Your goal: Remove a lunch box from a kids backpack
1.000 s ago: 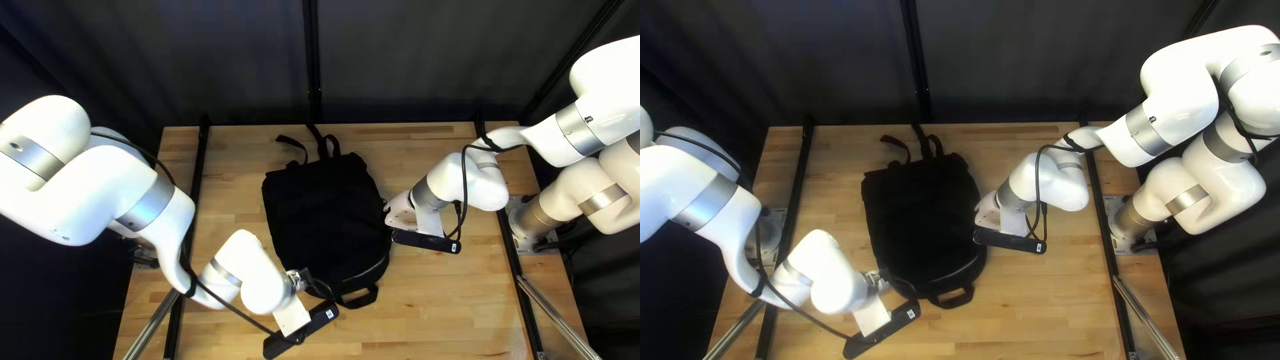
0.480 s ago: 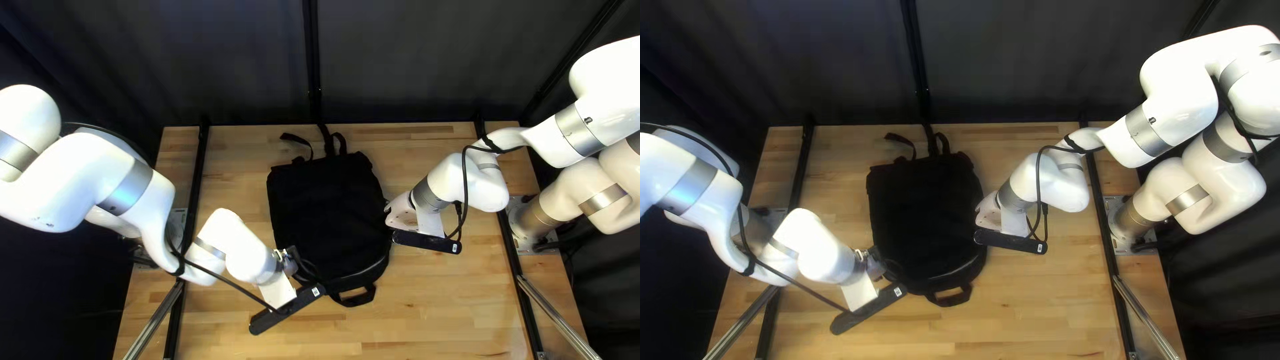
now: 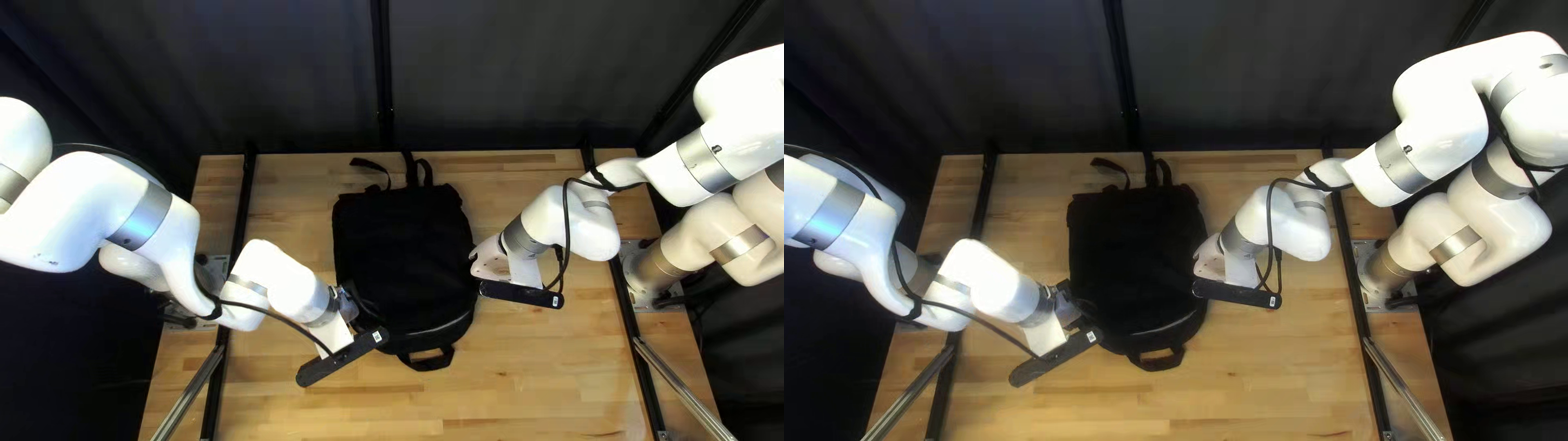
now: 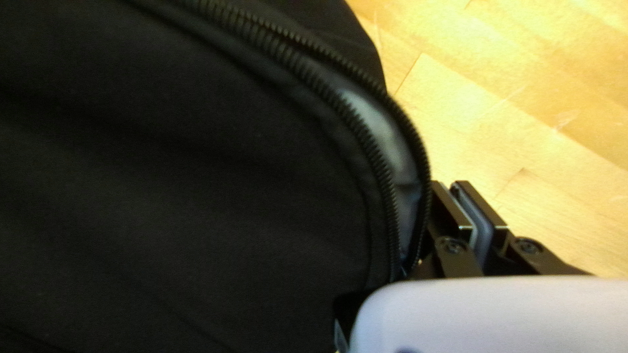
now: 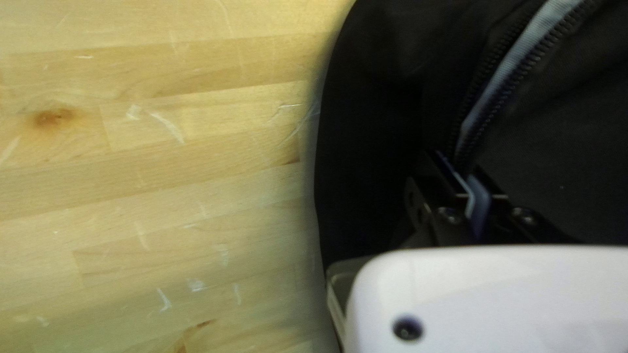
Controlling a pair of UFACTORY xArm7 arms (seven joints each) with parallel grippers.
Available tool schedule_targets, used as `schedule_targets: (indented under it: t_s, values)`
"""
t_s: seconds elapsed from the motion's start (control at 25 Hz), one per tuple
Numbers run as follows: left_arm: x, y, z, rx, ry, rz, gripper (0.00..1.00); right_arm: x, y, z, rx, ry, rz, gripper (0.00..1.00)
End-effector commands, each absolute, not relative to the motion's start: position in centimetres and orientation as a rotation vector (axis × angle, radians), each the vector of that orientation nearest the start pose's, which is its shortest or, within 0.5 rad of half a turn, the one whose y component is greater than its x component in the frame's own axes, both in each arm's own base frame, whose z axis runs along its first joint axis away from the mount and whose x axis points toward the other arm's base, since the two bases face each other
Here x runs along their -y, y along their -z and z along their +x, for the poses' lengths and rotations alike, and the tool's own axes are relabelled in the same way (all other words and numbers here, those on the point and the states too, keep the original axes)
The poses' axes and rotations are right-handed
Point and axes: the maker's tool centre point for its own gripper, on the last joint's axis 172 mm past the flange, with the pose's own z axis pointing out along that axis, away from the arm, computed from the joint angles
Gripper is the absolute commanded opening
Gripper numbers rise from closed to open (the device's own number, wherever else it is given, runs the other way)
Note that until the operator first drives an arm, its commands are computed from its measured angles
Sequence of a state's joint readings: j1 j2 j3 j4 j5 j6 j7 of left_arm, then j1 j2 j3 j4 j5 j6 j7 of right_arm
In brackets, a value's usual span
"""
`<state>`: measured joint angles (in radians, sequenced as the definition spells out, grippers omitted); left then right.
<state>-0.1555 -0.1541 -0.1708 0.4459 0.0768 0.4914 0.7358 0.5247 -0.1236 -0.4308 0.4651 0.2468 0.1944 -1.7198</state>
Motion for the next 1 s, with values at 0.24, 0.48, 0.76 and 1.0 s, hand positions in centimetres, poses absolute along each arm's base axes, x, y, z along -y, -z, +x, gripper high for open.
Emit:
schedule_targets:
  t_s: [0.24,0.48,0.76,1.0]
  values:
    - [9.3,-7.2,35.2,-1.651,0.153,-2.581,0.0,-4.5,-9.5,43.9,-2.076,-0.539,2.062,0.0]
    - [8.1,-6.8,34.4,-1.669,0.197,-2.589,0.0,-4.4,-9.3,44.0,-2.086,-0.545,2.063,0.0]
    - [7.3,-7.0,34.2,-1.682,0.222,-2.592,0.0,-4.3,-9.5,44.1,-2.089,-0.55,2.061,0.0]
    - [7.1,-7.2,34.2,-1.679,0.231,-2.601,0.37,-4.2,-9.8,44.1,-2.09,-0.55,2.06,0.0]
